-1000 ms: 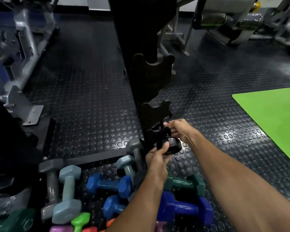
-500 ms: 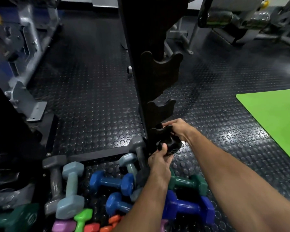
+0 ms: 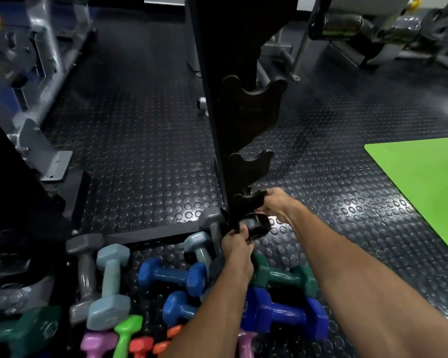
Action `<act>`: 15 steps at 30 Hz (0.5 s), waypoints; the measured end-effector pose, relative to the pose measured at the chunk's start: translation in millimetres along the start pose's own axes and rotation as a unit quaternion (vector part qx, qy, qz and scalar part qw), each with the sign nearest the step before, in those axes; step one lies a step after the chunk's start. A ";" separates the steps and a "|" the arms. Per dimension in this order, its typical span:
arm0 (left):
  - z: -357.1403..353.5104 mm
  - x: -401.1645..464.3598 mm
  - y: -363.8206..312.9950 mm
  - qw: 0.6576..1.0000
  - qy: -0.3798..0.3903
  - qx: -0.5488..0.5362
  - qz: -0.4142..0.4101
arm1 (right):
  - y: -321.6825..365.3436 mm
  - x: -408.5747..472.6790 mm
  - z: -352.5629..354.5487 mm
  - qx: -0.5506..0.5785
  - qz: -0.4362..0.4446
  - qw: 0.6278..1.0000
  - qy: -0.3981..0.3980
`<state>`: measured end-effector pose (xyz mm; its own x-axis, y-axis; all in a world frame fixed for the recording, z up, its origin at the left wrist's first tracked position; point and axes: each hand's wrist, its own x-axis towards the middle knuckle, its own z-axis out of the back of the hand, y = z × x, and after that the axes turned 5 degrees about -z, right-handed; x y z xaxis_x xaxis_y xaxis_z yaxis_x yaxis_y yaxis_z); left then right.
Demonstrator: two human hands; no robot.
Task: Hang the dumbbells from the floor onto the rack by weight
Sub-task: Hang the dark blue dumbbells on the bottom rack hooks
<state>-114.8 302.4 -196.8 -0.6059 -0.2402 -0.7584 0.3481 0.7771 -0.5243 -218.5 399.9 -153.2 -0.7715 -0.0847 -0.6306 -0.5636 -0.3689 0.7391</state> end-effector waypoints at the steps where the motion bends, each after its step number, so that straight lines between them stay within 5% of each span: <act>1: 0.1 -0.6 -0.6 1.000 -0.002 0.008 0.000 | 0.2 1.3 0.4 -0.006 -0.003 1.000 -0.001; 15: 8.1 -1.5 -15.3 0.995 0.040 0.085 0.026 | -15.7 9.9 -5.6 0.043 0.015 0.997 -0.054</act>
<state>-113.4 286.2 -190.7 -0.6365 -0.1493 -0.7567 0.4924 0.6765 -0.5477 -215.6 399.6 -172.3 -0.8134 0.0072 -0.5817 -0.5591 -0.2857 0.7783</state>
